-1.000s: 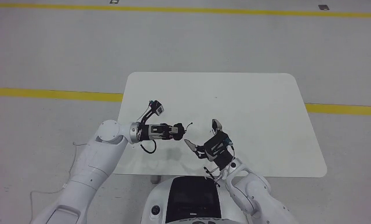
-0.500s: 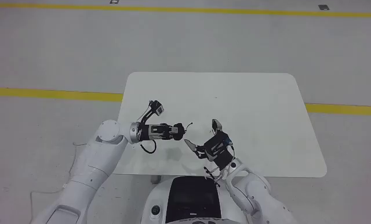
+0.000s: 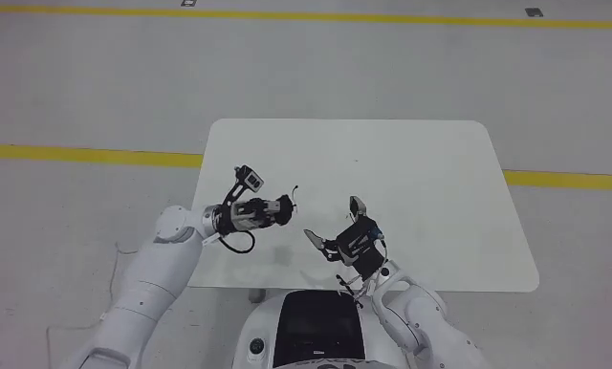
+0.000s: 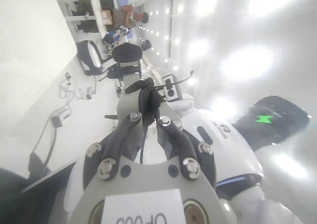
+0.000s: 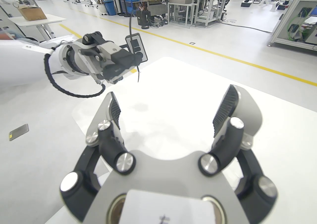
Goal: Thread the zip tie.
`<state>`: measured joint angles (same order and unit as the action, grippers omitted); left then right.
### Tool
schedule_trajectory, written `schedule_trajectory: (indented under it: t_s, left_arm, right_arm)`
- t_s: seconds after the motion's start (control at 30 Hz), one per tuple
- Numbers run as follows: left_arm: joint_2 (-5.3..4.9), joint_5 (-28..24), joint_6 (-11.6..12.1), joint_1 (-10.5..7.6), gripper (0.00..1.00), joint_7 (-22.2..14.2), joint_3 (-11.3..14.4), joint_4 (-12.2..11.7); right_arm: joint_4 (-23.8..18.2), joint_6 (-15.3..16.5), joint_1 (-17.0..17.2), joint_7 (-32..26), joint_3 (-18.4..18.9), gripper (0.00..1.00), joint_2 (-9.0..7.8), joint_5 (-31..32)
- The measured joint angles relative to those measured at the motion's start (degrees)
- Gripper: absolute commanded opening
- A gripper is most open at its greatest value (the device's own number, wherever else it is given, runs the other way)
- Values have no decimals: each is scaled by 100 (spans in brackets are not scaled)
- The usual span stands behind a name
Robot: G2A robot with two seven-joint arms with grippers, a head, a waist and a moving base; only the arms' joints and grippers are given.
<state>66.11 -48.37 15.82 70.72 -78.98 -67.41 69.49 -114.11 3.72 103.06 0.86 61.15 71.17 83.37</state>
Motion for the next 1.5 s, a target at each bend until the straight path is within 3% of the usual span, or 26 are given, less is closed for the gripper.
schedule_trajectory:
  t_s: [0.33, 0.47, 0.63, 0.7, 0.8, 0.93, 1.1, 1.5]
  left_arm:
    - [16, -1484, -831, 46, 0, -66, 240, -190]
    - [-5, -1303, -511, -35, 0, -66, 220, -258]
    - [-5, -1287, -518, -29, 0, -48, 220, -254]
    - [0, -1250, -569, -2, 0, 136, 238, -214]
    - [36, -1795, -1067, 69, 0, 185, 283, -194]
    - [91, -2481, -1707, 30, 0, 96, 373, -355]
    - [155, -2813, -1998, -69, 0, 40, 493, -558]
    - [283, -3241, -2670, -296, 0, 325, 740, -892]
  right_arm:
    - [0, 0, 0, 0, 0, 100, 0, 0]
    - [0, 0, 0, 0, 0, 100, 0, 0]
    - [0, 0, 0, 0, 0, 100, 0, 0]
    - [0, 0, 0, 0, 0, 100, 0, 0]
    - [0, 0, 0, 0, 0, 100, 0, 0]
    - [0, 0, 0, 0, 0, 100, 0, 0]
    - [0, 0, 0, 0, 0, 100, 0, 0]
    - [0, 0, 0, 0, 0, 100, 0, 0]
